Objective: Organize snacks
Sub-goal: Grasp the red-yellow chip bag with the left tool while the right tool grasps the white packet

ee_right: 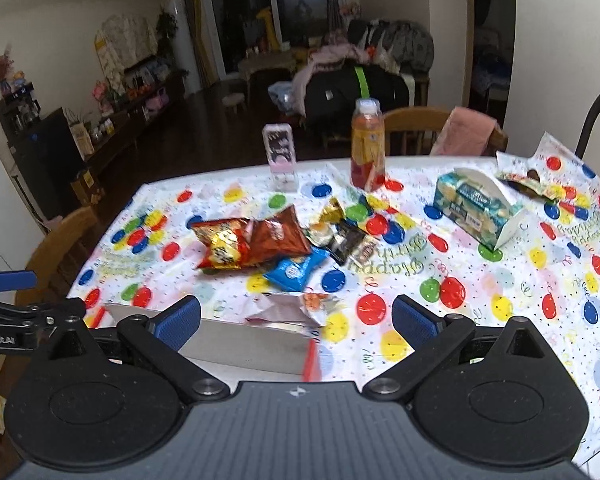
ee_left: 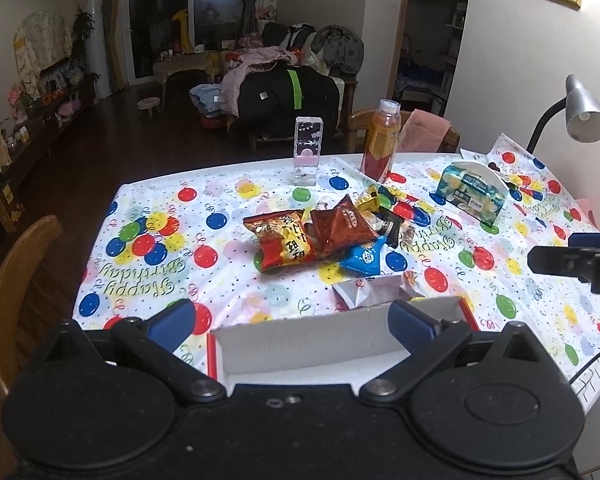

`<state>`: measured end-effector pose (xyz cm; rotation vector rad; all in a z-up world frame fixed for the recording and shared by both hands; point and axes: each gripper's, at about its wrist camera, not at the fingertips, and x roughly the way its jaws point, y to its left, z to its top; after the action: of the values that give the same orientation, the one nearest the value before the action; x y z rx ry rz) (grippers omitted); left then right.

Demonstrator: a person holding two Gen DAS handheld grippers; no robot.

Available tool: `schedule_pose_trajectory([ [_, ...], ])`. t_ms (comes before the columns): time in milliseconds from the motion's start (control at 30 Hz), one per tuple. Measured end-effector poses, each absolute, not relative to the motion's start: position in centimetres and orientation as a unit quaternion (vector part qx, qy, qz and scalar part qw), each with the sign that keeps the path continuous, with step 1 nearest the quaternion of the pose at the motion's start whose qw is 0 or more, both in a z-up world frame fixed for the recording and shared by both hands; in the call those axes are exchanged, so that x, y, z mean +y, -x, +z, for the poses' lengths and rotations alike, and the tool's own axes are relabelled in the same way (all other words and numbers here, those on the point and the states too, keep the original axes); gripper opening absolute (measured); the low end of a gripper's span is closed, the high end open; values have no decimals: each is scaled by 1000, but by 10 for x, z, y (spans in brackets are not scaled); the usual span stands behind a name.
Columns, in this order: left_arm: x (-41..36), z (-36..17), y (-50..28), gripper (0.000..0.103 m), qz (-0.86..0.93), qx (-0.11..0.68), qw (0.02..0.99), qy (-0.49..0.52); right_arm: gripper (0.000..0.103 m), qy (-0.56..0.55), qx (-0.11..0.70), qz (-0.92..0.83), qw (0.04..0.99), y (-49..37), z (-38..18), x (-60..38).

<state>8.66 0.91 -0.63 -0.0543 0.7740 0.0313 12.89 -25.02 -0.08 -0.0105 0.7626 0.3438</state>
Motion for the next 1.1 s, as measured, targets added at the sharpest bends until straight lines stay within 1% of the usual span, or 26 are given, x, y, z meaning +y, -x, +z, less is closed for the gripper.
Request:
schedule_pose_trajectory([
  [100, 9, -10, -104, 100, 8, 388, 921, 33, 102, 20, 384, 175, 906, -150, -6, -254],
  [200, 9, -13, -122, 100, 6, 398, 916, 38, 97, 31, 398, 189, 897, -170, -11, -256],
  [400, 18, -21, -169, 99, 20, 413, 909, 45, 97, 49, 412, 221, 883, -208, -19, -256],
  [467, 22, -26, -188, 99, 28, 423, 904, 48, 95, 65, 416, 240, 874, -221, -24, -251],
  [533, 26, -32, -208, 97, 36, 432, 900, 49, 91, 90, 426, 266, 860, -235, -33, -245],
  [567, 29, -35, -218, 96, 43, 435, 898, 50, 90, 103, 430, 276, 853, -241, -37, -241],
  [733, 41, -62, -264, 95, 61, 468, 879, 71, 80, 163, 457, 317, 815, -268, -68, -220],
  [767, 43, -68, -272, 95, 64, 474, 875, 74, 78, 170, 462, 325, 807, -273, -74, -216],
  [800, 44, -75, -280, 95, 65, 482, 870, 76, 71, 177, 469, 333, 799, -277, -81, -213],
  [833, 44, -82, -289, 95, 68, 489, 866, 77, 68, 184, 475, 343, 789, -282, -87, -209],
  [967, 46, -105, -314, 95, 77, 509, 853, 89, 67, 211, 487, 379, 758, -292, -107, -193],
  [1033, 43, -115, -324, 95, 81, 517, 847, 93, 62, 227, 489, 395, 744, -295, -115, -183],
  [1100, 40, -124, -333, 95, 83, 525, 842, 95, 62, 244, 489, 402, 734, -297, -123, -174],
])
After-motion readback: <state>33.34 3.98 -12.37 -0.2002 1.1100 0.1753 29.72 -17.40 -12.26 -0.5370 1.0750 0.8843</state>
